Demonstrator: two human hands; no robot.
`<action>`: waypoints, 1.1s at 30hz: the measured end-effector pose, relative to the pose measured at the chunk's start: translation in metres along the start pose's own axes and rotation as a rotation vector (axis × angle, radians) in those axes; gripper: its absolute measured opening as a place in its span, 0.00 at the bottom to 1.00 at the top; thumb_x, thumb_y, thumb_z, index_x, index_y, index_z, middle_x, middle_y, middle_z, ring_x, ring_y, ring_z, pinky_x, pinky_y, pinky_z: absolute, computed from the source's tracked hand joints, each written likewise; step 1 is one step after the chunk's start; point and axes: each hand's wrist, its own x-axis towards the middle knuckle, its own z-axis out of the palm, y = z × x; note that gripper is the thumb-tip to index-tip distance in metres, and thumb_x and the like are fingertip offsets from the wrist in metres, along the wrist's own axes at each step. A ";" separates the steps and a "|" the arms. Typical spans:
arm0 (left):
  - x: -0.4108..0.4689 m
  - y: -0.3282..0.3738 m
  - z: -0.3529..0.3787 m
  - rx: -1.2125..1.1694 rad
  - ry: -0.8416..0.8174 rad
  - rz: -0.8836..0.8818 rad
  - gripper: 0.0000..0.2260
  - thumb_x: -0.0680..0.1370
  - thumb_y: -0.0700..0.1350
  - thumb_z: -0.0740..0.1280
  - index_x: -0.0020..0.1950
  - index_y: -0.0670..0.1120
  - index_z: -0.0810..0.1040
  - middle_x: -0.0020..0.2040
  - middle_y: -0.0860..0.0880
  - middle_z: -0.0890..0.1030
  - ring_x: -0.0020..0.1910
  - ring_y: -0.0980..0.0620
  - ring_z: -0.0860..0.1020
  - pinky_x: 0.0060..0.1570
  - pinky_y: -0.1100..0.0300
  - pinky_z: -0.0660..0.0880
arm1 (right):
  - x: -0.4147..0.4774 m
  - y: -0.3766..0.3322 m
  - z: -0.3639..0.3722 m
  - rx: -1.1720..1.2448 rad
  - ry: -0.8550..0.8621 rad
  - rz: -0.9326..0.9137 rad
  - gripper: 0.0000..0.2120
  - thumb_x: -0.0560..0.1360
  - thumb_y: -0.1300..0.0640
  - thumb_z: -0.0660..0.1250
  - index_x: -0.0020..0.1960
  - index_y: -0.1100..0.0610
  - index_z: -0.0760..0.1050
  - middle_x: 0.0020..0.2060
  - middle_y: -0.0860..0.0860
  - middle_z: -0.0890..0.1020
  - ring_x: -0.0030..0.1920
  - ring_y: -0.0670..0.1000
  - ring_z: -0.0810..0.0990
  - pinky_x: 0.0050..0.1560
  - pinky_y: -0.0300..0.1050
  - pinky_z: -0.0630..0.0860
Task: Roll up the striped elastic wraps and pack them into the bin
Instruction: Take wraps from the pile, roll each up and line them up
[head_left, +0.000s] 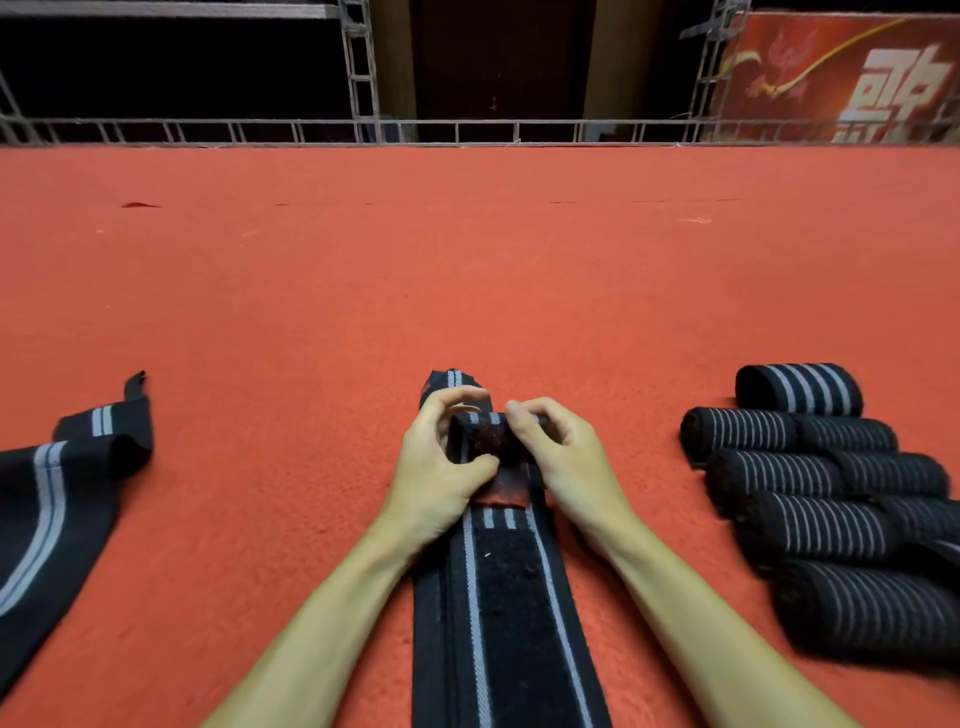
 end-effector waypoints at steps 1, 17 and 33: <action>0.000 0.001 0.000 0.002 0.006 -0.005 0.24 0.66 0.27 0.68 0.57 0.48 0.74 0.45 0.51 0.81 0.44 0.58 0.79 0.45 0.67 0.76 | 0.000 -0.001 0.000 0.019 0.005 -0.005 0.11 0.76 0.47 0.68 0.44 0.55 0.80 0.40 0.53 0.84 0.40 0.49 0.79 0.48 0.53 0.76; -0.001 0.005 0.000 -0.405 -0.091 -0.375 0.22 0.70 0.47 0.72 0.62 0.45 0.73 0.55 0.41 0.82 0.52 0.46 0.82 0.52 0.53 0.77 | -0.005 -0.006 -0.009 0.333 -0.009 0.073 0.15 0.59 0.57 0.78 0.44 0.57 0.81 0.42 0.51 0.84 0.43 0.50 0.82 0.48 0.49 0.80; -0.003 0.007 -0.003 -0.273 -0.018 -0.151 0.18 0.72 0.26 0.66 0.52 0.47 0.76 0.45 0.48 0.80 0.43 0.56 0.77 0.45 0.64 0.76 | 0.003 0.001 -0.006 0.103 0.046 0.000 0.16 0.73 0.43 0.68 0.56 0.51 0.79 0.51 0.48 0.83 0.54 0.47 0.80 0.57 0.48 0.75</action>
